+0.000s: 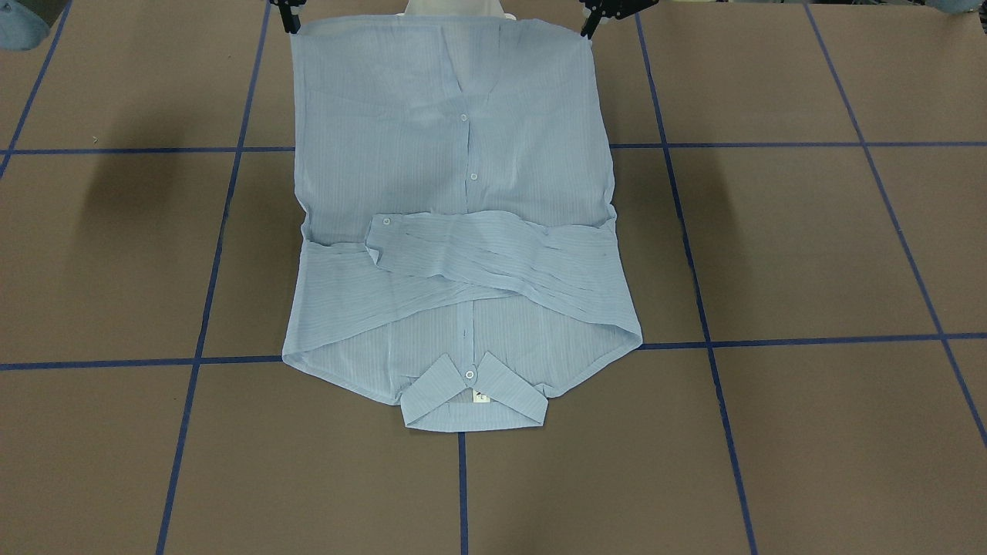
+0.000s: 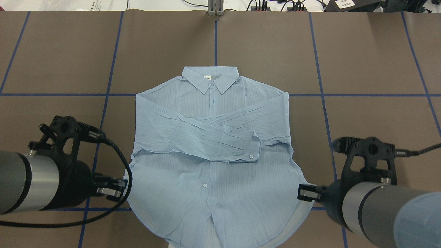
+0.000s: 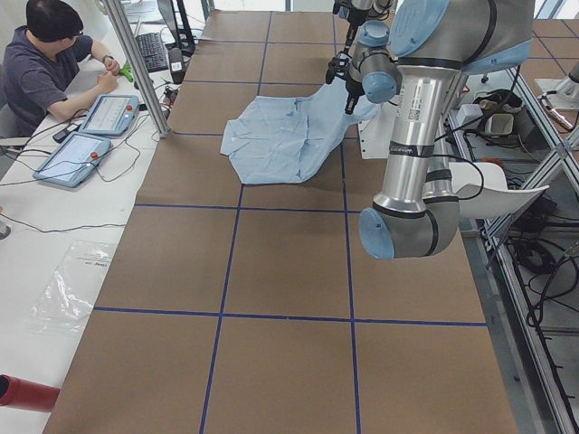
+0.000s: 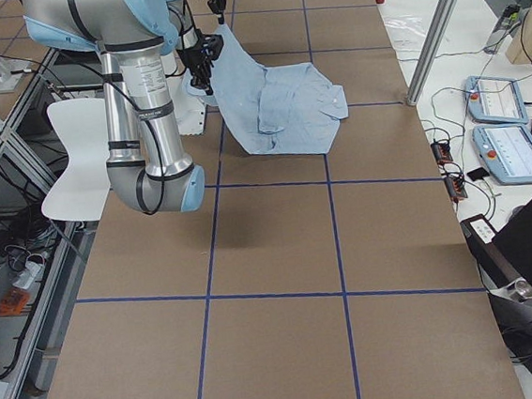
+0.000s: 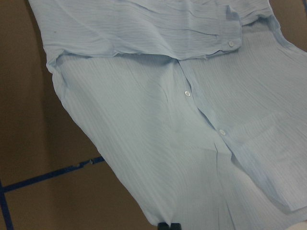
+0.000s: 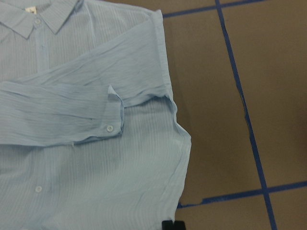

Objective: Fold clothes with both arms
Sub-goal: 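Lift the hem with both grippers and fold it up toward the collar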

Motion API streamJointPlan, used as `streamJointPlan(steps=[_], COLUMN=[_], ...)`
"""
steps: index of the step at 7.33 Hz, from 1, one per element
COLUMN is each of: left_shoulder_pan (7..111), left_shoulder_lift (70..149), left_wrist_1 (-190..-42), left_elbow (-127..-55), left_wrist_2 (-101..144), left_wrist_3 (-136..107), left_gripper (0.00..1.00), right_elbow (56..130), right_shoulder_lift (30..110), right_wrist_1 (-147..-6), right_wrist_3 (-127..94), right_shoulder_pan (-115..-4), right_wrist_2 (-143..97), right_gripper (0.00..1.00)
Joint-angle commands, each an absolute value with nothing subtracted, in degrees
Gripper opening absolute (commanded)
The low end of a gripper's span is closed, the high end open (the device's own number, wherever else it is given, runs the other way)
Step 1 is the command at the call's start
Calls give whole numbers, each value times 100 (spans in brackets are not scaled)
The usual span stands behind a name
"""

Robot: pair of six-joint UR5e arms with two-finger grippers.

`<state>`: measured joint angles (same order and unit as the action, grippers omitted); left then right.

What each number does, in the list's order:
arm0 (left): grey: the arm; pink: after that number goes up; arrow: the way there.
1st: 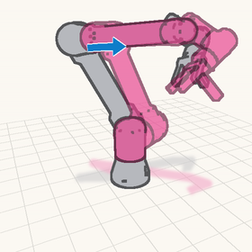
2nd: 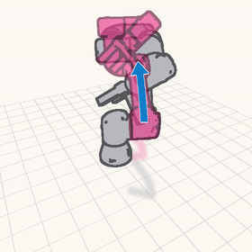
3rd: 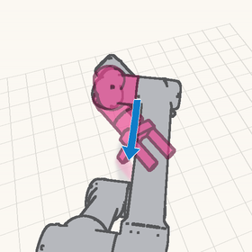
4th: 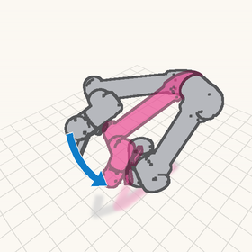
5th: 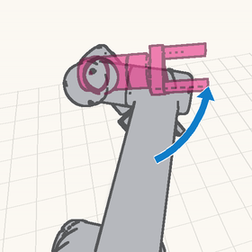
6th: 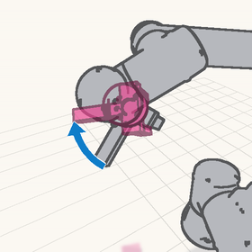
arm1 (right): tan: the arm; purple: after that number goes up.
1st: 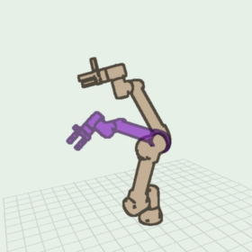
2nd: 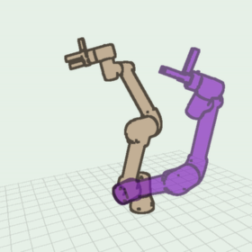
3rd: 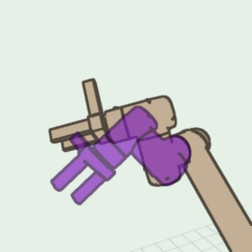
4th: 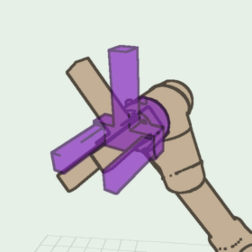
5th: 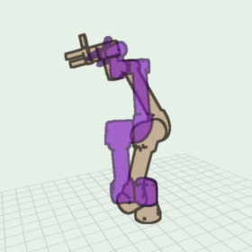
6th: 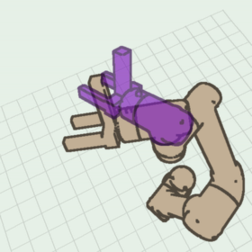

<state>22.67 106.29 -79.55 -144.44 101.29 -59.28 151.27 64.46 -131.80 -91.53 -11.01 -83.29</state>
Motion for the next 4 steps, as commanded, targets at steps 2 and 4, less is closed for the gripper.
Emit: streamJointPlan(steps=[2,4], left_shoulder_pan=[3267,3698], left_shoulder_lift=[11151,11635], left_wrist_1=[-7963,-8102], left_elbow=[-13661,-12661], left_wrist_2=[10134,10116], left_wrist_3=[-5572,-5223], left_gripper=[0,0], right_elbow=[14305,13049], right_shoulder_lift=[6066,6064], right_wrist_1=[-12415,-11316], right_wrist_3=[-8544,-8062], right_shoulder_pan=[-2325,-3090], right_wrist_2=[-8376,-8446], right_gripper=[0,0])
